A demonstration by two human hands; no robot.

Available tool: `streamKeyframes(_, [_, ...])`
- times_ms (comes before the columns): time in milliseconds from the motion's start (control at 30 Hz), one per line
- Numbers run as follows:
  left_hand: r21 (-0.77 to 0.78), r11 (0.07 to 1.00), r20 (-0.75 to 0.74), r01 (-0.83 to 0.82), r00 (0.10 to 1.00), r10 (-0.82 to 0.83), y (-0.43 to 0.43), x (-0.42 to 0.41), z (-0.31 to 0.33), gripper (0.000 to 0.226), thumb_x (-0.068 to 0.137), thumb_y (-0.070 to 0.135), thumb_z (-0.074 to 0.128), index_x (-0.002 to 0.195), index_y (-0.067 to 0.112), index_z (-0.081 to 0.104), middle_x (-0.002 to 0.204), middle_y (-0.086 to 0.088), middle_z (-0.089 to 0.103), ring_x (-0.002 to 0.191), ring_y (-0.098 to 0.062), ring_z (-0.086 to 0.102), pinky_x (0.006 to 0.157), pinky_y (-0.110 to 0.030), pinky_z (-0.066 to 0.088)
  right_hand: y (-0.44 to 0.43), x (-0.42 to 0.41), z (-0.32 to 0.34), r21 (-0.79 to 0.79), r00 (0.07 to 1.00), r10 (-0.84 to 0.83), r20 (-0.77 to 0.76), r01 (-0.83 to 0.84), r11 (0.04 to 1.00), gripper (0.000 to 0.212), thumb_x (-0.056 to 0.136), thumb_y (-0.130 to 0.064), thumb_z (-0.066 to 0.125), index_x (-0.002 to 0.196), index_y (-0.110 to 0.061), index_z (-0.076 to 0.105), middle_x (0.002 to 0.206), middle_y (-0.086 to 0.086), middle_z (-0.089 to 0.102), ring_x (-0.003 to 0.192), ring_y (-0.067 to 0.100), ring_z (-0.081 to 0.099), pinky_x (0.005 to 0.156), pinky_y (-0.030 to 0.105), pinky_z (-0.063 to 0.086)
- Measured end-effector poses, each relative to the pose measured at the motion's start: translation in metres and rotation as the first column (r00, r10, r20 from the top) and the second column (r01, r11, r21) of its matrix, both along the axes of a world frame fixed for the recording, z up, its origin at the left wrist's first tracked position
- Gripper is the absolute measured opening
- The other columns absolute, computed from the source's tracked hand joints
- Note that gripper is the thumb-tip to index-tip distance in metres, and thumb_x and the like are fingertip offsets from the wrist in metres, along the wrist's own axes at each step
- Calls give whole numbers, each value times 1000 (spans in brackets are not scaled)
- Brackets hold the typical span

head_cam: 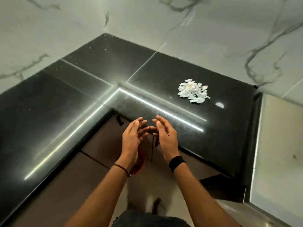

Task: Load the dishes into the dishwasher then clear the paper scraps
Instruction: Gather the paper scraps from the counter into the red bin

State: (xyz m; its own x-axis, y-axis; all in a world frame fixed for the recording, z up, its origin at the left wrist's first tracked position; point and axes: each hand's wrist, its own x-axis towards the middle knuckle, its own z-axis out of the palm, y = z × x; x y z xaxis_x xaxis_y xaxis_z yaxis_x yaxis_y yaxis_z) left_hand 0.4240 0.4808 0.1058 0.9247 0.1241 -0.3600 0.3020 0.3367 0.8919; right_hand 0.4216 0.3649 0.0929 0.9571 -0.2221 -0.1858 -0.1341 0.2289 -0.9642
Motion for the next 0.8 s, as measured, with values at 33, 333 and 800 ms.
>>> streamKeyframes(33, [4, 1000, 24, 17, 1000, -17, -11, 6, 2, 32, 109, 25, 44, 131, 11, 63, 123, -7, 73, 102, -21, 73, 92, -36, 55, -11, 3, 2, 5, 1000, -14, 25, 14, 1000, 26, 104, -17, 56, 129, -17, 64, 121, 3, 72, 103, 25, 73, 87, 37, 59])
streamKeyframes(333, [14, 982, 53, 190, 980, -191, -91, 50, 13, 31, 108, 27, 47, 128, 12, 65, 122, -8, 73, 110, -27, 72, 98, -43, 54, -92, 19, 4, -65, 990, -135, 51, 138, 988, 28, 101, -13, 61, 127, -21, 64, 121, 3, 72, 103, 18, 72, 85, 28, 57])
streamKeyframes(800, [-27, 903, -19, 428, 903, -428, -166, 185, -13, 29, 108, 32, 47, 127, 21, 66, 118, 1, 75, 106, -20, 73, 101, -45, 55, -184, 133, -31, -691, 952, -305, -30, 201, 694, 36, 92, -8, 66, 125, -22, 69, 117, -11, 61, 99, 10, 65, 92, 22, 52])
